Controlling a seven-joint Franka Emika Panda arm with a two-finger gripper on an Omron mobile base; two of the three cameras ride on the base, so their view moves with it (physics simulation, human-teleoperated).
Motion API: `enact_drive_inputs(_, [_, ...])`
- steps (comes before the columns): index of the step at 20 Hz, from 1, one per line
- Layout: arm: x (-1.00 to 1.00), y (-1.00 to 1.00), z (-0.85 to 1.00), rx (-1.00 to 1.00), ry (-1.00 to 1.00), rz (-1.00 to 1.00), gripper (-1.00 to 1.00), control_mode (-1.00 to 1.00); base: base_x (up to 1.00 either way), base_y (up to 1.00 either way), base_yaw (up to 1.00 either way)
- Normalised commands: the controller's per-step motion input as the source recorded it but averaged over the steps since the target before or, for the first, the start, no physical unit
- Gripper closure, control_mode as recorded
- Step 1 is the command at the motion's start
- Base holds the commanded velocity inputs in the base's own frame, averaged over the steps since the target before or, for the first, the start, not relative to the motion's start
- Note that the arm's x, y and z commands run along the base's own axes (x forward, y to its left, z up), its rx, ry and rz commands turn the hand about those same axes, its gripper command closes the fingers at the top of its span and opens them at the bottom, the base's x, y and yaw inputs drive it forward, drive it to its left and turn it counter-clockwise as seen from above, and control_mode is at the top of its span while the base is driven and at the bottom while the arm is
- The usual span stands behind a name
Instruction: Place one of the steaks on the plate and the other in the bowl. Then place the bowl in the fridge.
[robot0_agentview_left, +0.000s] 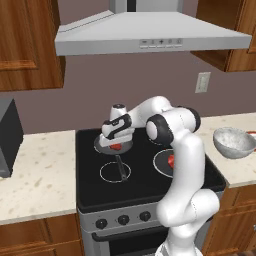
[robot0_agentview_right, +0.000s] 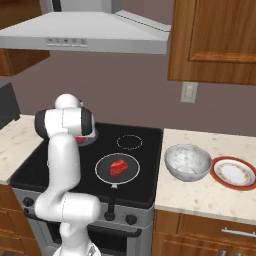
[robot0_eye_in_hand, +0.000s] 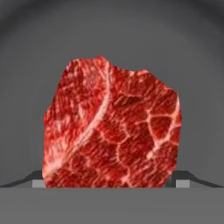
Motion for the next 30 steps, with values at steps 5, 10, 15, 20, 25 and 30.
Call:
enact_drive_inputs(5, [0.13,0.03,-0.4,0.0,0.0,0.0,1.0,-1.0,0.0,0.0,0.0])
enact_drive_inputs(10, [0.01,0.19,-0.48,0.0,0.0,0.0,1.0,-1.0,0.0,0.0,0.0])
enact_drive_inputs(15, [0.0,0.09,-0.49,-0.01,0.0,0.0,1.0,-1.0,0.0,0.0,0.0])
enact_drive_inputs(20, [0.0,0.02,-0.22,0.0,0.0,0.0,1.0,-1.0,0.0,0.0,0.0])
enact_drive_inputs(25, [-0.17,0.0,0.02,0.02,0.0,-0.01,1.0,-1.0,0.0,0.0,0.0])
enact_drive_inputs(30, [-0.33,0.0,0.16,0.01,-0.15,-0.01,1.0,-1.0,0.0,0.0,0.0])
